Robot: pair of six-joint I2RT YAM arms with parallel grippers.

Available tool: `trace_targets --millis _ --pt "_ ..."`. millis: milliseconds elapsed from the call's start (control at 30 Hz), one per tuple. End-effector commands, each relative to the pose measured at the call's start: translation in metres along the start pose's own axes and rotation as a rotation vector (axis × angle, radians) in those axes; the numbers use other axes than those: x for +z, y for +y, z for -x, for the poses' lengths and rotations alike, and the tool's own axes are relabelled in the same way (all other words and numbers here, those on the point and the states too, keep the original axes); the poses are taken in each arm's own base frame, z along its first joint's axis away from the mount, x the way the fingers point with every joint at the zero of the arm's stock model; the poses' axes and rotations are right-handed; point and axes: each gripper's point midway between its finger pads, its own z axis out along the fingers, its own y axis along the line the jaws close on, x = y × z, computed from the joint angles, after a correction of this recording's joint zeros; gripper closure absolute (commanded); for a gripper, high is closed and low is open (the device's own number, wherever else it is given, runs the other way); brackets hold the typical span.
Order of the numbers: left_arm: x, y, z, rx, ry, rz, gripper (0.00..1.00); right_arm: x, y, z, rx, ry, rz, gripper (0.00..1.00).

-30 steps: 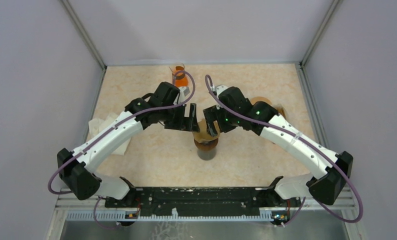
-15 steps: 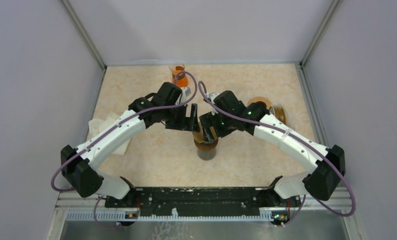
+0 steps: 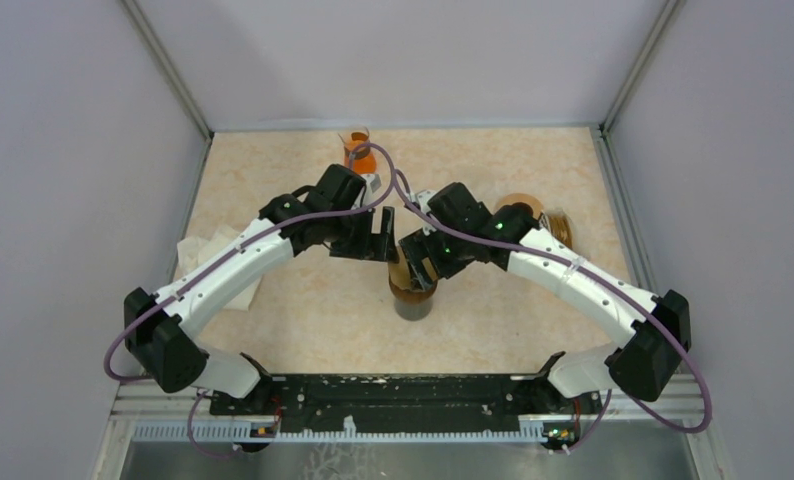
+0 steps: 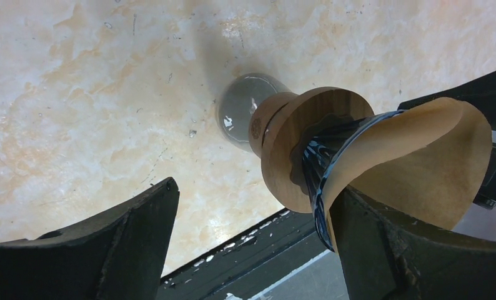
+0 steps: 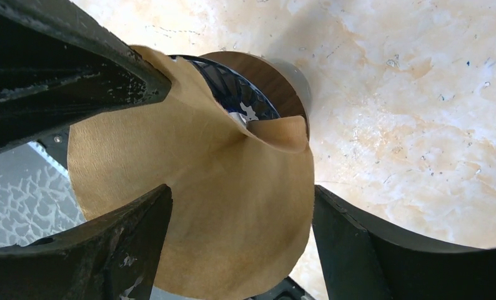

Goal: Place the coffee filter in the dripper
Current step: Place the coffee filter in the coffee dripper.

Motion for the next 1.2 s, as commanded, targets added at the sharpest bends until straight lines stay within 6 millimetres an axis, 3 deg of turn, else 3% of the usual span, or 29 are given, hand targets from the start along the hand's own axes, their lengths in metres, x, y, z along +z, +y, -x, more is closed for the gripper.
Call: trace_targets --millis 0,300,467,800,1167 --pt "0.003 0.002 0.003 0.004 -0.01 0.02 0.07 -0.01 -0.002 0.0 -0.03 -0.008 0.003 0.2" --pt "0.001 0.0 0.003 0.008 -0.009 0.005 0.07 -0.016 -0.001 0.027 0.019 -0.126 -0.023 0.2" --pt "0.0 0.0 0.003 0.011 -0.009 0.004 0.07 -0.011 0.001 0.032 0.035 -0.141 -0.013 0.2" --pt "0.002 0.001 0.002 0.012 -0.009 0.008 0.07 0.001 0.002 0.019 0.012 -0.064 -0.028 0.19" --pt "0.005 0.006 0.001 0.008 -0.002 0.034 0.07 -0.002 -0.004 0.007 -0.038 -0.009 -0.056 0.19"
